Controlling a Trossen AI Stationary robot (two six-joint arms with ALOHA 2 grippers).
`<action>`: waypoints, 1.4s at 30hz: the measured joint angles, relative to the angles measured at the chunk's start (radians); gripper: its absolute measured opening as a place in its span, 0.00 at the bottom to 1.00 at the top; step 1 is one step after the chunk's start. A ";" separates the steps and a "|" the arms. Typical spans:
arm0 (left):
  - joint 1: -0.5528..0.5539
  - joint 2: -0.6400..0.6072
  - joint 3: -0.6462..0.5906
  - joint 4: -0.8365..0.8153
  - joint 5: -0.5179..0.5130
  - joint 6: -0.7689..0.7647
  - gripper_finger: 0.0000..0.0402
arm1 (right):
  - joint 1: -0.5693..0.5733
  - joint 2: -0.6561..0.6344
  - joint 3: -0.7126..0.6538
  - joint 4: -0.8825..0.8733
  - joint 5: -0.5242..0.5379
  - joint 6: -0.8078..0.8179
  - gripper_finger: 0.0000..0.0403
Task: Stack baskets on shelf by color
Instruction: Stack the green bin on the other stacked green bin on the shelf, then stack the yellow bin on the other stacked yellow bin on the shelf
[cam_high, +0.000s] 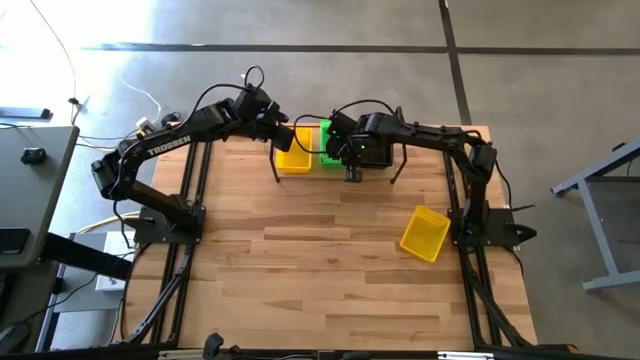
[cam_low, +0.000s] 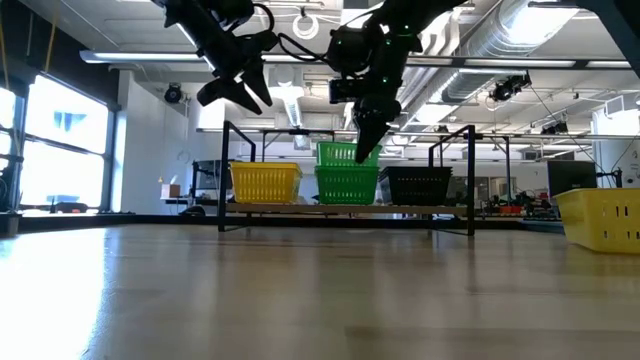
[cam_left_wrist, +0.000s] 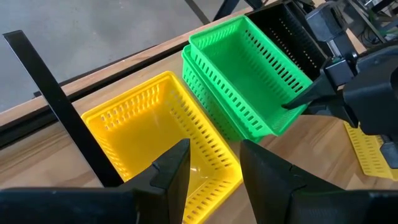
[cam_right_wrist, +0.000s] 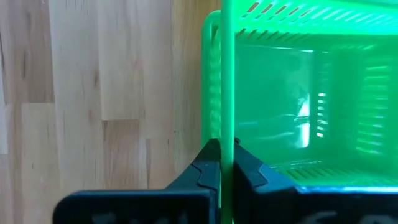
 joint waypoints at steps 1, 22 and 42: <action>0.000 0.000 0.000 0.000 0.000 0.000 0.32 | 0.000 0.000 0.000 0.000 0.000 0.000 0.02; 0.000 0.000 0.000 0.000 0.004 0.074 0.32 | 0.035 -0.096 0.000 -0.098 -0.007 0.262 0.35; -0.055 -0.084 -0.001 -0.135 0.054 0.236 0.32 | 0.306 -0.117 0.000 -0.258 0.056 0.632 0.35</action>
